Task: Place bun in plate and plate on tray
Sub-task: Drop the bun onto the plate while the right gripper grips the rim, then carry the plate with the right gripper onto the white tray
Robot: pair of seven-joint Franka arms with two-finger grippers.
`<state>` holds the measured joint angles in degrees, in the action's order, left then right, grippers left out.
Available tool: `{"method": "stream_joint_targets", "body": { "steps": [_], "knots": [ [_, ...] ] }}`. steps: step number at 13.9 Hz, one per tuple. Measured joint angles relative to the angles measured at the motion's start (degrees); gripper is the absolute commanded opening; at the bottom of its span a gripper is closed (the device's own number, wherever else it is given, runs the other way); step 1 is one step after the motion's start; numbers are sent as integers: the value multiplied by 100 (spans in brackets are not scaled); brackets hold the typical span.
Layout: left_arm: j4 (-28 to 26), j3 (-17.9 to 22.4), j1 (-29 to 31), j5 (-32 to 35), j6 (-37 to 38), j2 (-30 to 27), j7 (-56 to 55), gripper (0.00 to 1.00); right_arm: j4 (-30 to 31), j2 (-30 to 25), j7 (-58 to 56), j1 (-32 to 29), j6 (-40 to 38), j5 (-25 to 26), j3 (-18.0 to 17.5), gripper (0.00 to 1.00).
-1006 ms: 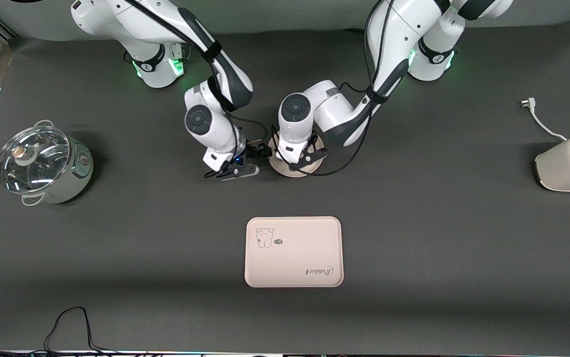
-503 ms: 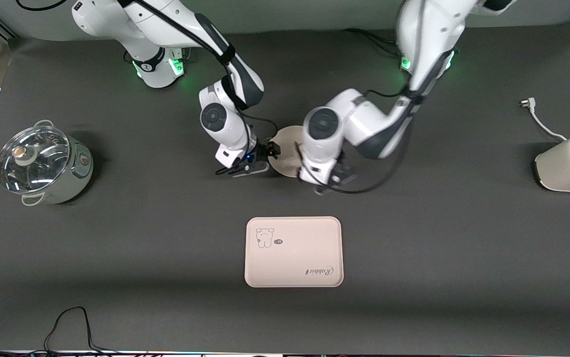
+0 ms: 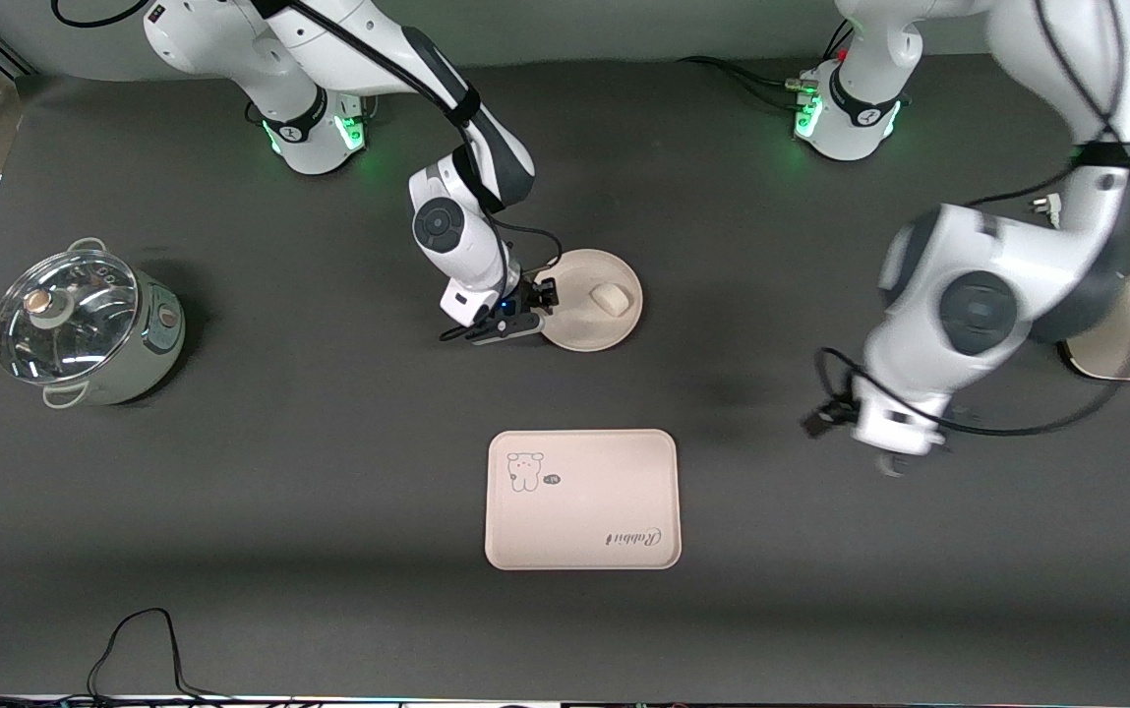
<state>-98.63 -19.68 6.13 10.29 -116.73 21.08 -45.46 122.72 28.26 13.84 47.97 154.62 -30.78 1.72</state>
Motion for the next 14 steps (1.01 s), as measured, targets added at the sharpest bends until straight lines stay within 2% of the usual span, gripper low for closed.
{"method": "stream_joint_targets", "body": {
  "steps": [1,4,6,12,13,14],
  "knots": [
    [0,-2,228,1,0,-3,301,100,0,5,0,0,9,0,0,0],
    [5,-9,733,1,39,-149,1140,100,-12,-11,1,2,29,-13,-2,0],
    [4,-13,857,0,285,-434,1411,100,-25,-51,40,2,28,-54,5,0],
    [-47,-59,833,-10,961,-1236,1991,100,-177,-318,211,2,-187,-67,80,0],
    [-47,70,692,-11,1080,-1281,2021,100,-233,-470,229,2,-360,-67,154,0],
    [-47,444,323,-13,1198,-1322,2064,100,-296,-649,232,1,-566,-67,258,0]
  ]
}}
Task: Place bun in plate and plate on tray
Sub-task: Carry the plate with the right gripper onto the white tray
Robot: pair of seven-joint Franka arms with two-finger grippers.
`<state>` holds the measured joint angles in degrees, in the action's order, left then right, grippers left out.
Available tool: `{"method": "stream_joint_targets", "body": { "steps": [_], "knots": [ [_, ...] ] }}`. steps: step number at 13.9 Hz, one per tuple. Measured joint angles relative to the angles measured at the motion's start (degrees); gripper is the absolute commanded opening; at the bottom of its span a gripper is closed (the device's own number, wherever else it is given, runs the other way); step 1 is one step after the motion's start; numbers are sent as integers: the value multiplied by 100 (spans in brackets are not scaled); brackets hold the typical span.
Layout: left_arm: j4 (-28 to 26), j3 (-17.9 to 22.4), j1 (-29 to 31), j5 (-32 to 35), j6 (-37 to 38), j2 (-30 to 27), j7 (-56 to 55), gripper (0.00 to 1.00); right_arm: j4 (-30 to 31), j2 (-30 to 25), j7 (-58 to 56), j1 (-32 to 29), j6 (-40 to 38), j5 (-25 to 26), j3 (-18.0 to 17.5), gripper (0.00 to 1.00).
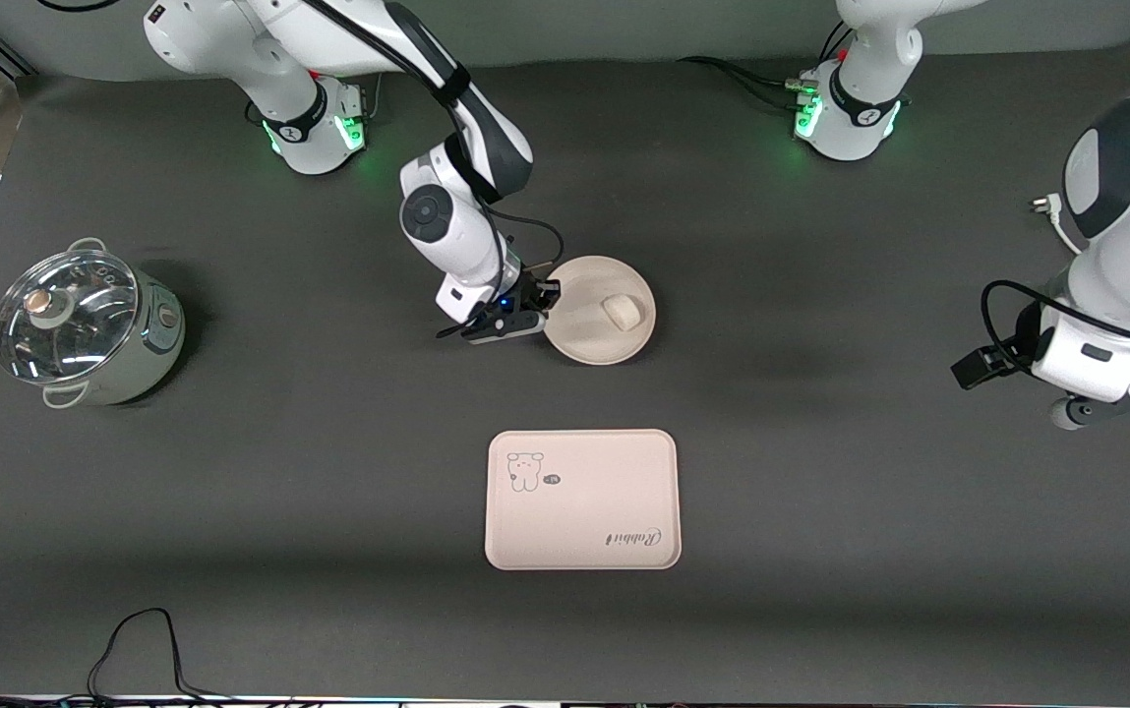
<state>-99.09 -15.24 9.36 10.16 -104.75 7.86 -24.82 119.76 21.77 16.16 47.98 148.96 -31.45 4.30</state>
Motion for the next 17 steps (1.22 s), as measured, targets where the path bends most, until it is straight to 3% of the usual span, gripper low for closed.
{"method": "stream_joint_targets", "body": {
  "steps": [3,5,7,10,13,15,17],
  "knots": [
    [2,1825,-1732,-130,149,-151,306,100,-473,-482,0,-3,-883,6,454,0],
    [3,2452,-2316,-316,187,-263,375,100,-1134,-502,-1,-6,-1389,177,743,0],
    [26,2554,-2404,-358,340,-380,385,100,-2058,-253,0,-10,-1960,467,1005,0],
    [142,2506,-2371,-390,695,-554,580,100,-3574,681,1,-165,-2391,505,1218,0],
    [178,1847,-1836,-424,810,-727,709,100,-4751,2020,0,-560,-2323,509,1221,0],
    [222,1617,-1608,-495,809,-741,723,100,-5354,2845,0,-883,-1994,509,1152,0],
    [249,1612,-1582,-669,809,-744,746,100,-5618,3400,-1,-1318,-1477,509,682,0]
  ]
}}
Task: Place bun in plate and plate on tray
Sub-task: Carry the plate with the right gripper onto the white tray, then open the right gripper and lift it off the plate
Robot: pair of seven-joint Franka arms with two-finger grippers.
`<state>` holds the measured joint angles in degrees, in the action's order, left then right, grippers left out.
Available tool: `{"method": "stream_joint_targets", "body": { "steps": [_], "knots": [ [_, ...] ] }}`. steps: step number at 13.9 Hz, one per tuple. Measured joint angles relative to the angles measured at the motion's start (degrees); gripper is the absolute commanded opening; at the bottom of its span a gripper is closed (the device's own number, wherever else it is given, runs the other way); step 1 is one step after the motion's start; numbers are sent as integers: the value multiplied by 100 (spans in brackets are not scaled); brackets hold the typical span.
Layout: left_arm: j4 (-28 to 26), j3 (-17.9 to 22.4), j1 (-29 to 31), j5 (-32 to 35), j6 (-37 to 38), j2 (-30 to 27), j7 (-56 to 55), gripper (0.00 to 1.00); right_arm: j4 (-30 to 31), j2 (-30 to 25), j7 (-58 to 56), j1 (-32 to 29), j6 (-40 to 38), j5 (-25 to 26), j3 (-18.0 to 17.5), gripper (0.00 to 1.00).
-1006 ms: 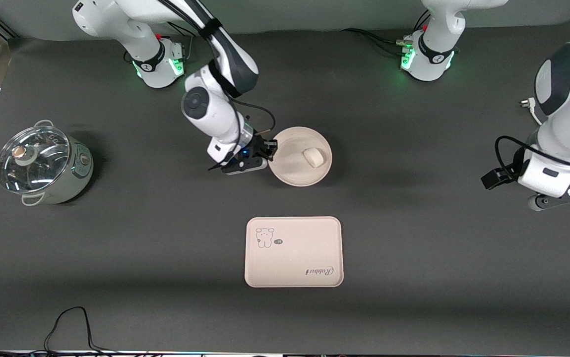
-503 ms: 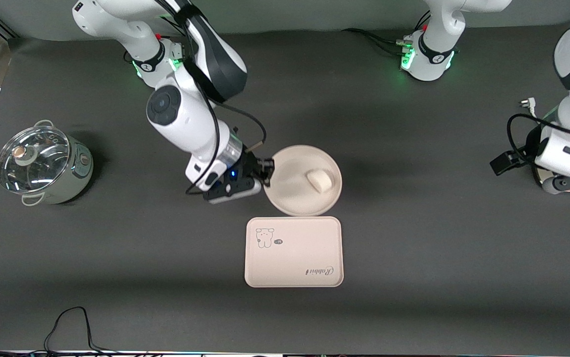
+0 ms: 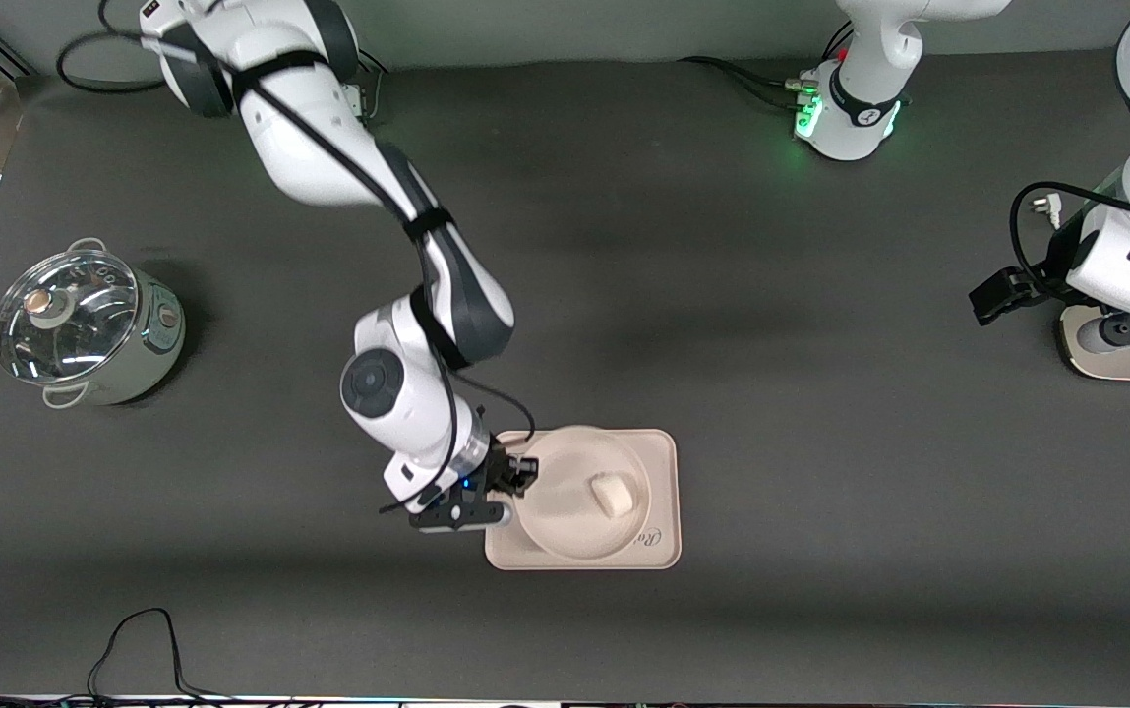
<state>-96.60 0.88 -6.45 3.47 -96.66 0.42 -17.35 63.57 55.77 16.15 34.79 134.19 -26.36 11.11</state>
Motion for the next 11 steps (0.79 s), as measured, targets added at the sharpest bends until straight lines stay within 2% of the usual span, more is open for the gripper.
{"method": "stream_joint_targets", "body": {
  "steps": [2,5,6,7,8,11],
  "knots": [
    [24,108,-104,-48,41,0,34,100,-104,359,-2,-485,328,1,-646,0],
    [35,298,-292,-52,135,0,196,100,-192,575,-3,-698,527,1,-966,1],
    [36,313,-298,-52,135,0,287,100,-208,612,-3,-691,550,1,-1014,37],
    [47,328,-298,-52,132,2,439,100,-211,633,-3,-681,563,1,-1050,90],
    [88,351,-298,-51,131,10,626,100,-212,642,-2,-676,577,1,-1078,100],
    [183,411,-291,-51,137,61,840,100,-218,644,-3,-649,592,23,-1093,100]
  ]
}}
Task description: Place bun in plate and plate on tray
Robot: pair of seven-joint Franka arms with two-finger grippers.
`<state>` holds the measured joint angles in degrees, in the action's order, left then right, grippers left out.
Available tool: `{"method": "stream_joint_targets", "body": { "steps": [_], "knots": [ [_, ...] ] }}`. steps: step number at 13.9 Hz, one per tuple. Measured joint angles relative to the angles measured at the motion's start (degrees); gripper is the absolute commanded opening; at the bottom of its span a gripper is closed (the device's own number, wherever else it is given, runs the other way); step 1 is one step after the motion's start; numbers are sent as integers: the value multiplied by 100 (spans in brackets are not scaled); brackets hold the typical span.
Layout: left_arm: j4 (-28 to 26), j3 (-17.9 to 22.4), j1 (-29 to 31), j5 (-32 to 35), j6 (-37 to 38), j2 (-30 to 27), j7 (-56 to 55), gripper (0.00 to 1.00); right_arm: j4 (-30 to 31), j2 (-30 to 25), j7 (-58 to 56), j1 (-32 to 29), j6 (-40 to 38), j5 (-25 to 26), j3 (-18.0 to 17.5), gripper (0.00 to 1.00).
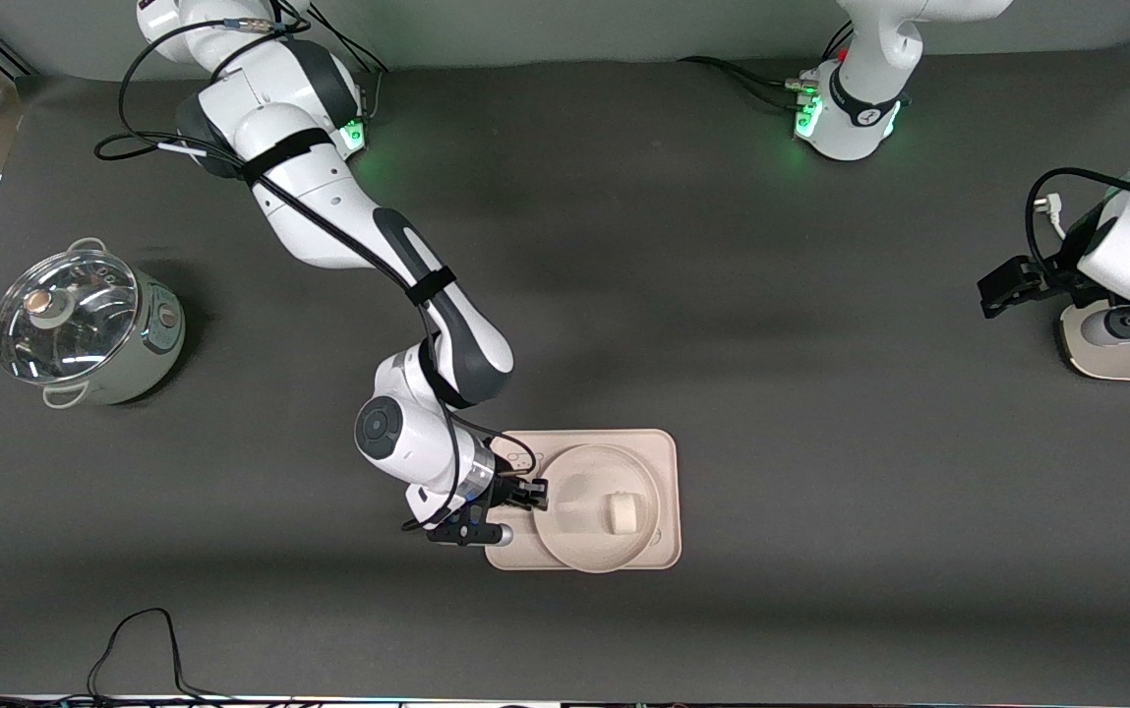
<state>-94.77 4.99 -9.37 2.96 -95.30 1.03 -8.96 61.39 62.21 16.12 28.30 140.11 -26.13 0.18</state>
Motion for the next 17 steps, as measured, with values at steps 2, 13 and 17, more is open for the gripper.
{"method": "stream_joint_targets", "body": {
  "steps": [2,13,17],
  "knots": [
    [14,-1,-1,0,-4,62,24,100,-63,-2,0,20,17,58,-3,100],
    [70,-35,-8,-50,-12,322,133,100,973,-2899,-867,-132,-3086,481,1218,100],
    [83,-49,-11,-52,-157,379,133,100,1233,-4276,-910,-138,-4711,1334,1493,100]
  ]
}}
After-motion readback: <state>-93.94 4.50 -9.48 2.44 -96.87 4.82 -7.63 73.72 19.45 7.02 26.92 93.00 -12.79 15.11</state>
